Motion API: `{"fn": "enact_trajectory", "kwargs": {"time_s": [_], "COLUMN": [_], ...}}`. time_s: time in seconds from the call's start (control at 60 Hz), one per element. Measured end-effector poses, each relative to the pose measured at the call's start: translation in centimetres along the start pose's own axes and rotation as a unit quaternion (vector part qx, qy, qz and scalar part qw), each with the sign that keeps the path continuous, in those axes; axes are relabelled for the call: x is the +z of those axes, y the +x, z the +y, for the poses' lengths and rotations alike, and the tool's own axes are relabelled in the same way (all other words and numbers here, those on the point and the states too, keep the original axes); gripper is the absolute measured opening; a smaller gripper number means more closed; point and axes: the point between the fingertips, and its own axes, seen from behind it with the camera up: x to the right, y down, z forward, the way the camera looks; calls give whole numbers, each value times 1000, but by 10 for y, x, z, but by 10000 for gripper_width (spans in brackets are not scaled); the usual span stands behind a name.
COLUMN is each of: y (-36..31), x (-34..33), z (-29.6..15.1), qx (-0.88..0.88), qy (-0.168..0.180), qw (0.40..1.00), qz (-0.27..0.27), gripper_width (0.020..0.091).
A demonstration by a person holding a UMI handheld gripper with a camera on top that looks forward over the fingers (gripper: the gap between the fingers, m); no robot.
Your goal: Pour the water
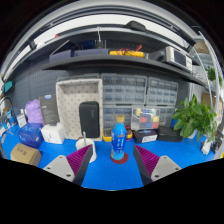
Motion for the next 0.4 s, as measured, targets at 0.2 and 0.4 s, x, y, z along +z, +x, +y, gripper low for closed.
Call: {"fn": "enact_trajectory", "kwargs": {"time_s": [0.2,0.4], "y": [-15,-24], "x": [-43,-65], "z": [-28,-36], "qx": [0,9], "qy": [14,22], "qw": [1000,1000], "qz": [-12,-20], "gripper_width": [836,833]}}
